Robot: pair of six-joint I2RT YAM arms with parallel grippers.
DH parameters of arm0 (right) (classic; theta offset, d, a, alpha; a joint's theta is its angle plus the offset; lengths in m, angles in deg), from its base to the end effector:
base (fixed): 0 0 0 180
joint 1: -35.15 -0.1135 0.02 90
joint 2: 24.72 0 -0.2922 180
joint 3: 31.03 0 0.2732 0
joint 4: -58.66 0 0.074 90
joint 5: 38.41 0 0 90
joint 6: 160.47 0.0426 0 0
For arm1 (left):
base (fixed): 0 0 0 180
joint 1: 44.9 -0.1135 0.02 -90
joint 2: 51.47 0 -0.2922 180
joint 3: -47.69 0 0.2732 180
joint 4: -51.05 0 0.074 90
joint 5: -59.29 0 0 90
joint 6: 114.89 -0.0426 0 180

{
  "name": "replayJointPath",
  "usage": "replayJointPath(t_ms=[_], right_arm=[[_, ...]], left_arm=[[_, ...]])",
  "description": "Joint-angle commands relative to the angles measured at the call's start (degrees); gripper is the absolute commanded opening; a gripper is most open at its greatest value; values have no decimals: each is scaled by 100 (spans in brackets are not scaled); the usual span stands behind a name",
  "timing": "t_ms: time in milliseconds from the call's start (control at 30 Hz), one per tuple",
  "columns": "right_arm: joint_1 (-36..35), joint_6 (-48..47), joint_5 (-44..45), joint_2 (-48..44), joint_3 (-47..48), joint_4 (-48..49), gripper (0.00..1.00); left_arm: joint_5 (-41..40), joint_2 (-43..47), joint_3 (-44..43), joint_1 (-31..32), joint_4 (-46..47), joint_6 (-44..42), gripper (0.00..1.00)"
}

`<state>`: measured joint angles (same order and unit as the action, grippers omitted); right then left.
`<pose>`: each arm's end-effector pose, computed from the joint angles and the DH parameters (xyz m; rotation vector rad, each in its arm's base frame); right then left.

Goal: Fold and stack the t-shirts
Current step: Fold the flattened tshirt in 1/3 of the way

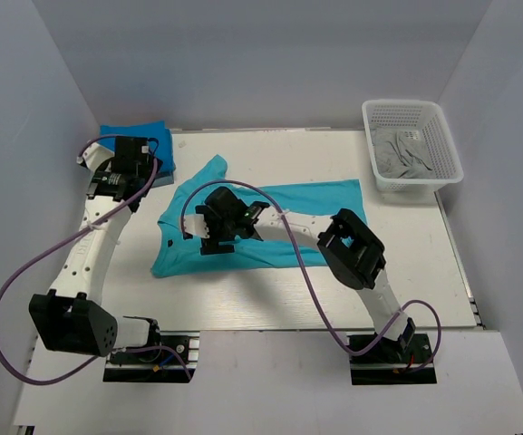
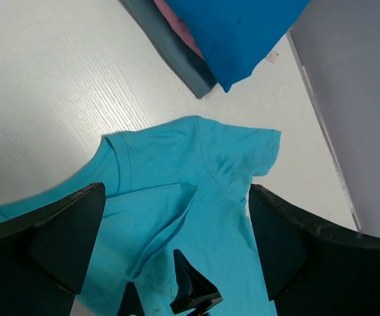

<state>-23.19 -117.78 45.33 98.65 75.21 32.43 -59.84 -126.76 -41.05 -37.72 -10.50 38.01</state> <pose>0.2723 0.4505 0.1972 -1.8913 1.3653 0.2235 0.2861 -0.0151 0.3769 -1.2590 1.8992 -0.0161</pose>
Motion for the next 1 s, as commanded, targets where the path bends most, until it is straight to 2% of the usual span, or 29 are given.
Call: replayJointPath(t_ms=[0,100,167,267,300,467,500,567,667,800,967], right_arm=[[8,-244,-121,90,286,36,90],[8,-349,-95,170,338,44,89],[16,-341,-103,274,391,62,83],[16,-305,-51,371,532,9,63],[25,-296,-42,389,558,27,53],[78,-165,20,547,778,-35,25],[78,-147,11,556,787,-61,15],[95,-77,2,522,743,-35,1],[157,98,28,390,533,463,0],[210,677,476,152,6,1149,0],[412,1574,881,47,-48,1466,0]], left_arm=[[-111,-65,-41,-111,-133,-251,99],[-58,-126,11,-164,-132,-303,99],[-58,-127,11,-216,-132,-304,99],[-111,-127,64,-278,-54,-356,99],[-111,-127,125,-279,-53,-357,99],[-6,-127,178,-401,131,-479,99],[-6,-127,178,-402,131,-480,99],[55,-127,240,-402,184,-532,99],[196,-127,301,-454,350,-585,99],[258,-127,406,-507,351,-638,99],[416,-127,468,-507,535,-770,99]])
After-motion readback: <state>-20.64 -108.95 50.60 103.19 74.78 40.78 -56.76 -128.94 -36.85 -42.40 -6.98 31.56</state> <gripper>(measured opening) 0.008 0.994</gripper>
